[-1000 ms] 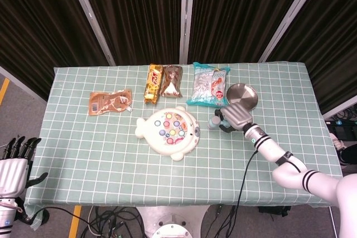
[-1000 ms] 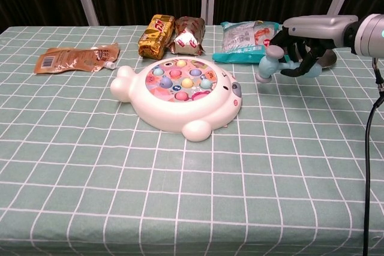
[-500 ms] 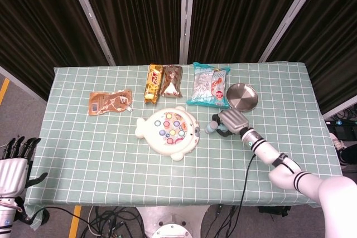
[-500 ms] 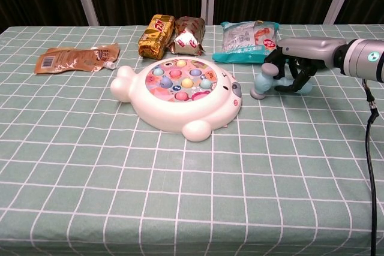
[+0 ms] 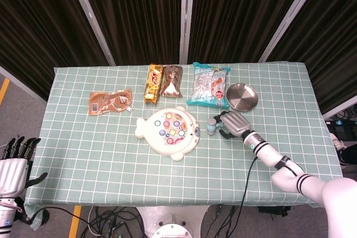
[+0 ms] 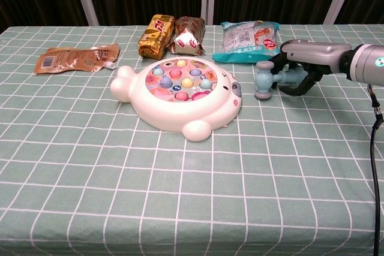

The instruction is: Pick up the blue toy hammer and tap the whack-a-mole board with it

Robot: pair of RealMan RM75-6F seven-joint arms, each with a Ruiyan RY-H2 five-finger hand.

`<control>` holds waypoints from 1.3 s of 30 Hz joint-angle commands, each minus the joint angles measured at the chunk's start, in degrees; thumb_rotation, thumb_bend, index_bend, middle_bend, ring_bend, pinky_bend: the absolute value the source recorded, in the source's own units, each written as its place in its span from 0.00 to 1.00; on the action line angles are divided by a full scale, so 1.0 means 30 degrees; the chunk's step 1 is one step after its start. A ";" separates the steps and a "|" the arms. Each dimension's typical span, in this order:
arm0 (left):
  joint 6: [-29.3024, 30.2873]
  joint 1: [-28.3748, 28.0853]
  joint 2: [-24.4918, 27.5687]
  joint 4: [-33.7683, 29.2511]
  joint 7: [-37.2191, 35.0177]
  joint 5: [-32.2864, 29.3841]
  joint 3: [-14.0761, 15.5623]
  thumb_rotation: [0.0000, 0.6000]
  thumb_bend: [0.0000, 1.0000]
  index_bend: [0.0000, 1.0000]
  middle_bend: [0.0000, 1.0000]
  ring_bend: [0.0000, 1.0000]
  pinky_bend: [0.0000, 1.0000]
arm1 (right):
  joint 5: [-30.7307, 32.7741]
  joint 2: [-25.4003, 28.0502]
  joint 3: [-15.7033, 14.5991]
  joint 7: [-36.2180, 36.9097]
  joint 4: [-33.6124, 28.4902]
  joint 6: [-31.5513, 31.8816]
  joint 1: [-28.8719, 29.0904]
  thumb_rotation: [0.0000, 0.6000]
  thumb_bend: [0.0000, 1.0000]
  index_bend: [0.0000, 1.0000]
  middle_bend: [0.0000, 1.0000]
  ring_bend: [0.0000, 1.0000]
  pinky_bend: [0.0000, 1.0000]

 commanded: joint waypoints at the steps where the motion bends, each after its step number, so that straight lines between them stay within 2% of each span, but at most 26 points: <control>1: 0.0005 0.0002 -0.0005 0.0003 0.0004 0.0008 0.0004 1.00 0.05 0.13 0.15 0.04 0.01 | -0.0017 0.0064 0.0037 -0.0057 -0.0108 0.0073 -0.0046 1.00 0.36 0.37 0.39 0.25 0.34; 11: 0.0010 -0.0041 -0.0019 0.0049 -0.0011 0.0071 -0.0013 1.00 0.05 0.13 0.15 0.04 0.01 | -0.0065 0.0472 0.0050 -0.0602 -0.0892 0.0722 -0.0551 1.00 0.27 0.37 0.39 0.25 0.34; 32: 0.0054 -0.0043 0.0018 0.0019 -0.0016 0.0101 -0.0007 1.00 0.05 0.13 0.15 0.04 0.01 | -0.0053 0.0476 0.0409 -0.0659 -0.0941 0.0828 -0.0624 1.00 0.25 0.37 0.38 0.25 0.34; 34: 0.0097 -0.0046 0.0000 0.0080 -0.0064 0.0134 -0.0022 1.00 0.05 0.13 0.15 0.04 0.01 | -0.0031 0.0606 0.0487 -0.0676 -0.1121 0.1165 -0.0784 1.00 0.25 0.33 0.35 0.22 0.31; 39: 0.0320 -0.0131 -0.0215 0.0435 -0.0149 0.0291 -0.0184 1.00 0.05 0.13 0.15 0.04 0.01 | 0.0097 0.1668 0.0726 -0.1437 -0.2320 0.3057 -0.1796 1.00 0.26 0.08 0.18 0.04 0.13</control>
